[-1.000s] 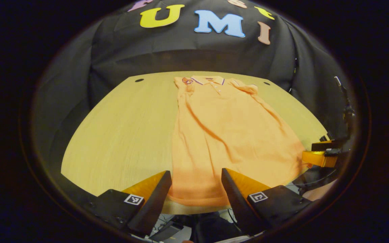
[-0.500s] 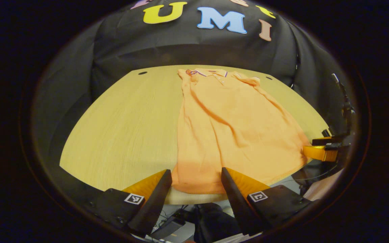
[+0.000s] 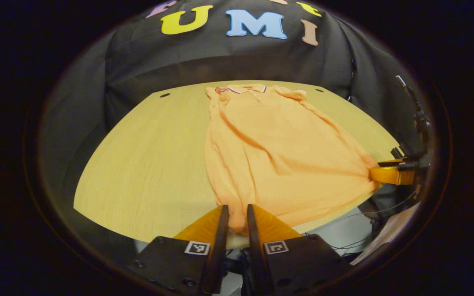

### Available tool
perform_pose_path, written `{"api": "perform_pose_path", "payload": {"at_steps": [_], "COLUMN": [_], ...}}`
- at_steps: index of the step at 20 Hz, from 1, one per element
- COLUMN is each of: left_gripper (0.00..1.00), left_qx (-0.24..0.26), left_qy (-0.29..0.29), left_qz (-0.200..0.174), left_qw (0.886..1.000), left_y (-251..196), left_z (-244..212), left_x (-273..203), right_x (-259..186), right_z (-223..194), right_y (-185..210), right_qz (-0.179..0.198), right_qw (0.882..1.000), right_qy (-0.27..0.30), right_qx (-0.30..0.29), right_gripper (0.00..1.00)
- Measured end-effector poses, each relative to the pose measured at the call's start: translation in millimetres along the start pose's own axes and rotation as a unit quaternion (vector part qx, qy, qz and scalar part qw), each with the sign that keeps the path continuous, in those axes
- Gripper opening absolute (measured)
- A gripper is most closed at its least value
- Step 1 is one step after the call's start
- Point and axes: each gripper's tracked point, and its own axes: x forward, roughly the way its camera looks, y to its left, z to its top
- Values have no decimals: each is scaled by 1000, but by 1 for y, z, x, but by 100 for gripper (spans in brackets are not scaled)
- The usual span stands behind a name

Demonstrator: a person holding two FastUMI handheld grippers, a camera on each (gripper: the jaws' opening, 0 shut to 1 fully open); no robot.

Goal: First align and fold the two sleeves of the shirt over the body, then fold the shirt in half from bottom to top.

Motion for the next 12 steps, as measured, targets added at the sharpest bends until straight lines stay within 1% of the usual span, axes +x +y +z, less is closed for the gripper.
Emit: {"api": "perform_pose_path", "payload": {"at_steps": [1, 2, 3, 4, 5, 6, 7, 8, 12], "left_gripper": [24, 24, 8, 8, 8, 8, 8, 8, 8], "left_qx": [5, 4, 6, 11, 12, 9, 7, 8, 5], "left_qy": [-2, -6, -7, -8, -5, 2, 5, 4, -21], "left_qz": [-1, 8, 15, 20, 24, 24, 23, 24, 0], "left_qw": [1000, 1000, 1000, 1000, 1000, 1000, 1000, 1000, 1000], "left_y": [-5, -8, -7, -11, -13, -17, -20, -20, -30], "left_z": [1, 3, 2, 0, 0, 0, 2, 6, 43], "left_x": [1, 2, 4, 5, 5, 4, 2, 0, -12], "right_x": [1, -2, -1, 0, 0, -1, -3, -8, -22], "right_z": [0, -1, -1, -1, -1, 0, 1, 4, 40], "right_y": [2, 5, 7, 6, 7, 9, 12, 10, 8], "right_qz": [-2, 7, 14, 19, 26, 40, 49, 57, 84], "right_qw": [1000, 1000, 1000, 1000, 1000, 999, 998, 998, 994], "right_qy": [-1, -2, 1, 0, 0, 1, 0, -2, -49], "right_qx": [17, 21, 12, 12, 11, 14, 29, 39, 52], "right_gripper": [47, 13, 13, 7, 5, 5, 4, 1, 0]}}
